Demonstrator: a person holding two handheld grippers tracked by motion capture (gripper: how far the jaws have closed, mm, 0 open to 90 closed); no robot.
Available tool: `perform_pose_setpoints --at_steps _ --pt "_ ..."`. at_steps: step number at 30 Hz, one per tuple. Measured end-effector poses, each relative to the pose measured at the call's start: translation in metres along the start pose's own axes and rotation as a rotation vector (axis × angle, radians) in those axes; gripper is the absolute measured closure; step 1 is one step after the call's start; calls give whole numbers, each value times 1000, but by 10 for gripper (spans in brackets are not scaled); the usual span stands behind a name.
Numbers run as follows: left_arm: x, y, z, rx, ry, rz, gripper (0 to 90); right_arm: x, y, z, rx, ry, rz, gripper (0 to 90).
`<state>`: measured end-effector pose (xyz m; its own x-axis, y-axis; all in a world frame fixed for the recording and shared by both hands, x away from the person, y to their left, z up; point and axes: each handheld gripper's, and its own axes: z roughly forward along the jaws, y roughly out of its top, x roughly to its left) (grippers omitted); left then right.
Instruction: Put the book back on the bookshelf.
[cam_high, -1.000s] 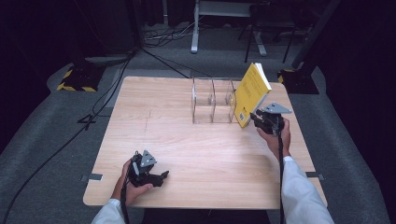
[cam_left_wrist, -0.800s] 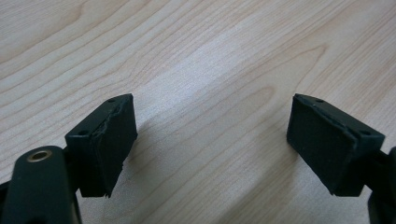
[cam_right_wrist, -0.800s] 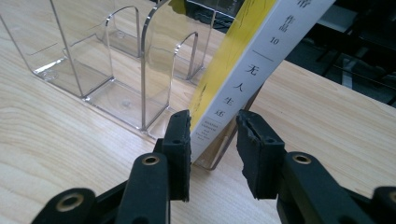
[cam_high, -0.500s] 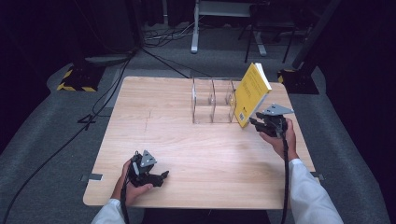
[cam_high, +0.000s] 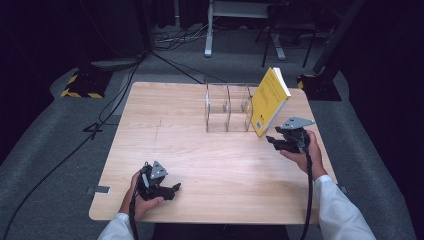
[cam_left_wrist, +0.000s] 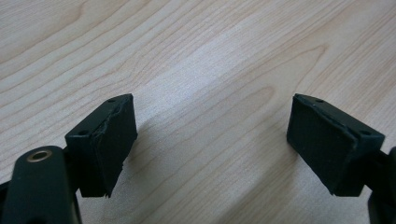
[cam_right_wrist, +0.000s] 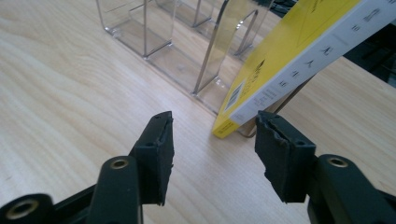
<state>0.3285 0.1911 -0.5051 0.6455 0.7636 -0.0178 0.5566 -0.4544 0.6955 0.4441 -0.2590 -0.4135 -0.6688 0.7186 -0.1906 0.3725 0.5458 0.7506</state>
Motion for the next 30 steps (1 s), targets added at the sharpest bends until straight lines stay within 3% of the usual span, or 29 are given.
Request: perform_pose_setpoints --at_steps 14,16,24,30 --pt "0 0 0 0 0 0 166 16 -19 -22 71 58 -91 367" --pt "0 0 0 0 -1 1 166 20 -24 -23 81 47 -113 355" --pt "0 0 0 1 -1 4 165 27 -43 -38 85 62 -125 317" --pt "1 0 0 4 -1 8 162 31 -69 -49 83 64 -123 309"
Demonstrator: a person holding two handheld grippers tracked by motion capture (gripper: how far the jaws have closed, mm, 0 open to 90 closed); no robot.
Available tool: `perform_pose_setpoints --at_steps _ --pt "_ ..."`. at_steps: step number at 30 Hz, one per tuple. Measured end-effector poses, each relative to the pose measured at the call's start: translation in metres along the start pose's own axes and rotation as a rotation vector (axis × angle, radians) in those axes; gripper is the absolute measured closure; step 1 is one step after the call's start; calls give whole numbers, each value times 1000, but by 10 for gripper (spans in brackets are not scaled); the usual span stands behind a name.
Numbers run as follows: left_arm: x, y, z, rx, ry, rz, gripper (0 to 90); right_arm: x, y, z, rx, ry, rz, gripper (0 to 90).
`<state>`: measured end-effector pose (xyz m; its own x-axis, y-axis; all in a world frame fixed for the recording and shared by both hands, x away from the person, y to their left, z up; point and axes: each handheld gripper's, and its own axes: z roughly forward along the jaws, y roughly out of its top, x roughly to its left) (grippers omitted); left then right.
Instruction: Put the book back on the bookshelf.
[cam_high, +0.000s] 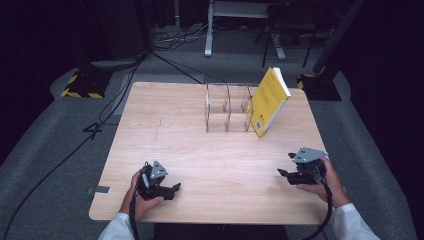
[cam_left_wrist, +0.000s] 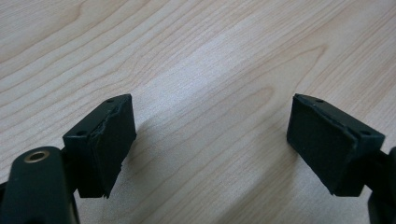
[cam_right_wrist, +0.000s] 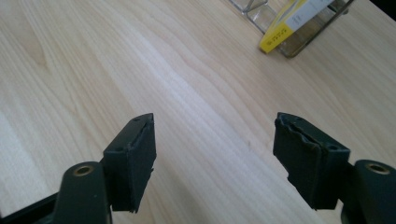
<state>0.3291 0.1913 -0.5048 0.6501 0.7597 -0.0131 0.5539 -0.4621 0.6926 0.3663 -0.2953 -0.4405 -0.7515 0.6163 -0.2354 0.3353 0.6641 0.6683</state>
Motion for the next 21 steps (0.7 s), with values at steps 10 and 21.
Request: perform_pose_setpoints --at_steps 10,21 --pt "0 0 0 0 0 0 162 -3 -44 -10 -16 -8 70 285" --pt "0 0 0 -1 2 -2 162 -10 -85 -9 -11 -20 204 268"
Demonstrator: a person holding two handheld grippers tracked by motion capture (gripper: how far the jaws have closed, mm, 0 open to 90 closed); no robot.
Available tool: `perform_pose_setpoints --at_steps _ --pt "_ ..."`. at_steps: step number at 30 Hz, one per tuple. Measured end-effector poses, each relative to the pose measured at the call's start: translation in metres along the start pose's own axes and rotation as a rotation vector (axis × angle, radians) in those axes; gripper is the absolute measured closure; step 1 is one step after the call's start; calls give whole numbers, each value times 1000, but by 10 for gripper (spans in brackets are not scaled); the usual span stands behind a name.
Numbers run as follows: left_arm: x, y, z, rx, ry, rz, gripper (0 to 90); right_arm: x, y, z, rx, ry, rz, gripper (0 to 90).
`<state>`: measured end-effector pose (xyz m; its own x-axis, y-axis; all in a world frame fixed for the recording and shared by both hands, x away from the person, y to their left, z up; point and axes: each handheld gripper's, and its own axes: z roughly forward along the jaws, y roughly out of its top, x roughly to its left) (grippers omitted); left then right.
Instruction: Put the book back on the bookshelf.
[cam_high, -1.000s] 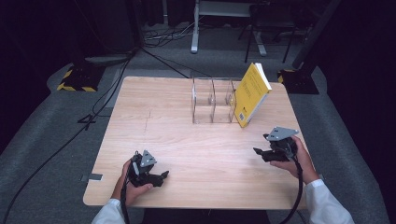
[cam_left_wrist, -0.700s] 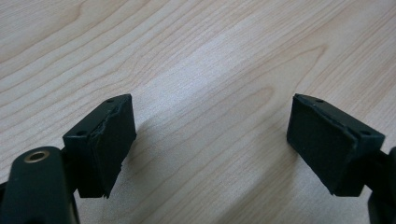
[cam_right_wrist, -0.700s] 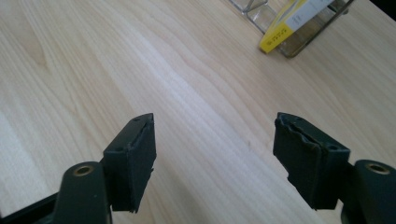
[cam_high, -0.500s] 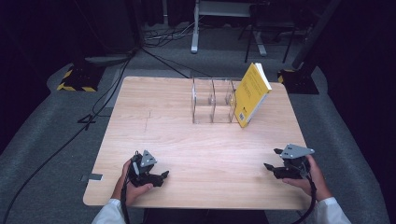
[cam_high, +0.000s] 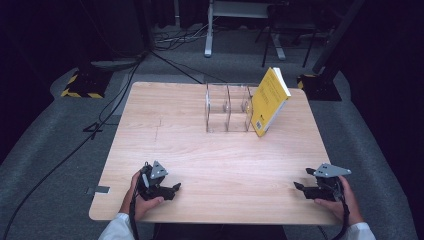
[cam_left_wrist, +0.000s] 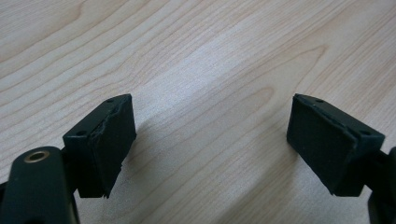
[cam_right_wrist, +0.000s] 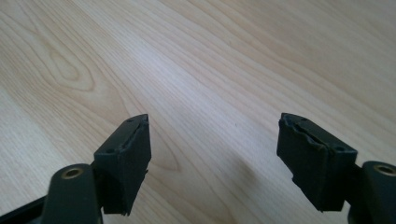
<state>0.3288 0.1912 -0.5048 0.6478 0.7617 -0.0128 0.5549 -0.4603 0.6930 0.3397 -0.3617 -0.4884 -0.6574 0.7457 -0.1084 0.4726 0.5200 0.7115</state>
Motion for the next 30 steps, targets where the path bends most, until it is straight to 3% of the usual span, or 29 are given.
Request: perform_pose_setpoints --at_steps 3,7,30 --pt "0 0 0 -1 0 -3 162 -3 -9 2 4 -3 48 258" --pt "-1 0 0 -3 -1 -8 163 -7 -19 4 -37 31 120 243" --pt "0 0 1 1 -6 -4 158 -6 -19 4 -38 22 125 230"
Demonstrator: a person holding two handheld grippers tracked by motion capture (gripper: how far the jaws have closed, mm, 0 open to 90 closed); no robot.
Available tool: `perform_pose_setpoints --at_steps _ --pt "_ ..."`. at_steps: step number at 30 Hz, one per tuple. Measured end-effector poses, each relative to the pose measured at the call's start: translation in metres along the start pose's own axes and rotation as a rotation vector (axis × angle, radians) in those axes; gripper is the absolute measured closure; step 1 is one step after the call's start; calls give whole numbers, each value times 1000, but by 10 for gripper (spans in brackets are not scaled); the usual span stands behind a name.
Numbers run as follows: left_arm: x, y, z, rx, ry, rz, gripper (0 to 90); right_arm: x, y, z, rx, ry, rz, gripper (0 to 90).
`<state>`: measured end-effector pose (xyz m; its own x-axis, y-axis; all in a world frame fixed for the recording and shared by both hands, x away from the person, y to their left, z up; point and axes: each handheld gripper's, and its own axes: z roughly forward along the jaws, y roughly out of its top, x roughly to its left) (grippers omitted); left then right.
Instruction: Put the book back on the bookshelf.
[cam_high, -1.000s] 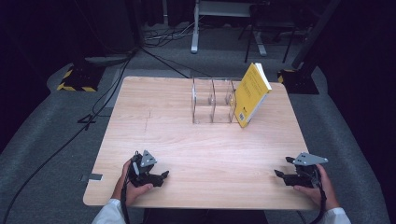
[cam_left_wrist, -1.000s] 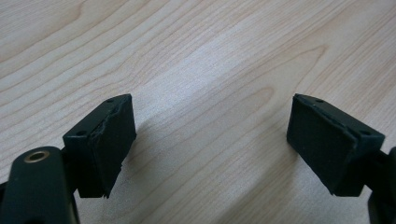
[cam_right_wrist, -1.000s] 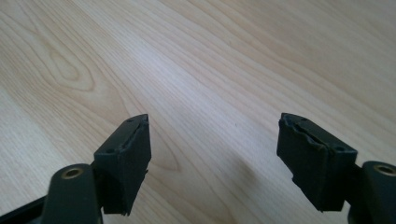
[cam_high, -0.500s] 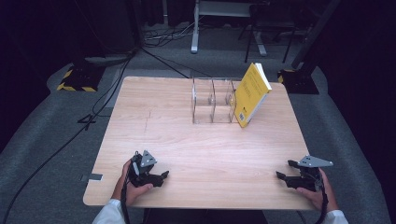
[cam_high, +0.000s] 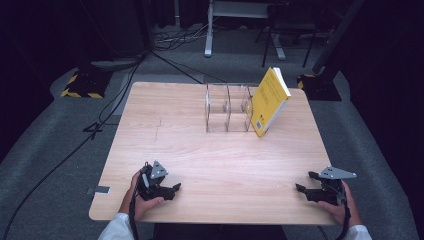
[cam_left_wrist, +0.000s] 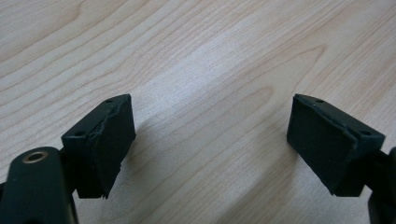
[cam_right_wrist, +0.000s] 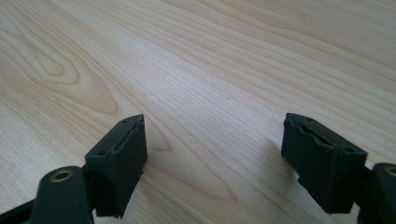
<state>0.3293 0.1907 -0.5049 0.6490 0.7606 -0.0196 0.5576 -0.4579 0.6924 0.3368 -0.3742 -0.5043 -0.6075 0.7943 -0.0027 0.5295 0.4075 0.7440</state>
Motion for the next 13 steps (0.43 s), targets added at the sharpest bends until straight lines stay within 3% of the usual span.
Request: perform_pose_setpoints --at_steps 13 --pt "0 0 0 3 -5 -4 156 0 0 0 0 0 0 230"
